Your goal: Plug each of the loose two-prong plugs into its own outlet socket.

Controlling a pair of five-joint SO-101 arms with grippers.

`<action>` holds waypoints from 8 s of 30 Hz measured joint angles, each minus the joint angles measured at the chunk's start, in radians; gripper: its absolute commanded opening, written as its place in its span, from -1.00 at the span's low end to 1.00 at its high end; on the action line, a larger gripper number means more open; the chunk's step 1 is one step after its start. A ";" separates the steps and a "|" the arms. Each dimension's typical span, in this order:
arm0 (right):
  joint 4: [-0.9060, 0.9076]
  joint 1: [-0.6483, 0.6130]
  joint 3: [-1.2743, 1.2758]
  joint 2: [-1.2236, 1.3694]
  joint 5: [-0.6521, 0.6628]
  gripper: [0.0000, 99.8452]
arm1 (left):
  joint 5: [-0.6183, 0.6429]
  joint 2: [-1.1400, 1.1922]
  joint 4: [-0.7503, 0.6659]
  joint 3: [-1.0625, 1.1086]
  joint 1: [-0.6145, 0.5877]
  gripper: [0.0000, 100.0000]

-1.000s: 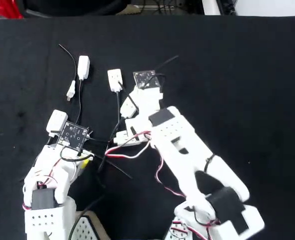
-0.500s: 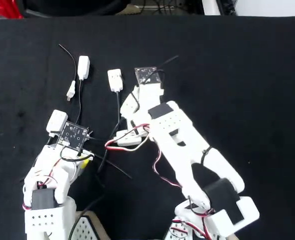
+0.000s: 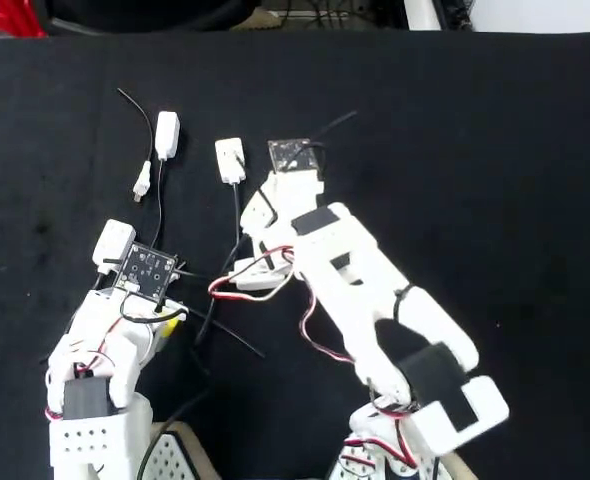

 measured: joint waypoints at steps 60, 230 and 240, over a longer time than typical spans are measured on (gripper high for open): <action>0.569 0.226 -0.287 -0.235 0.663 -0.88 | 0.385 0.008 -0.107 -0.127 -0.041 -0.41; -0.290 0.623 0.130 -0.239 0.463 -0.98 | 0.114 1.152 -0.132 -0.606 0.588 -0.56; -0.290 0.623 0.130 -0.239 0.463 -0.98 | 0.143 0.710 -0.137 -0.387 0.621 -0.46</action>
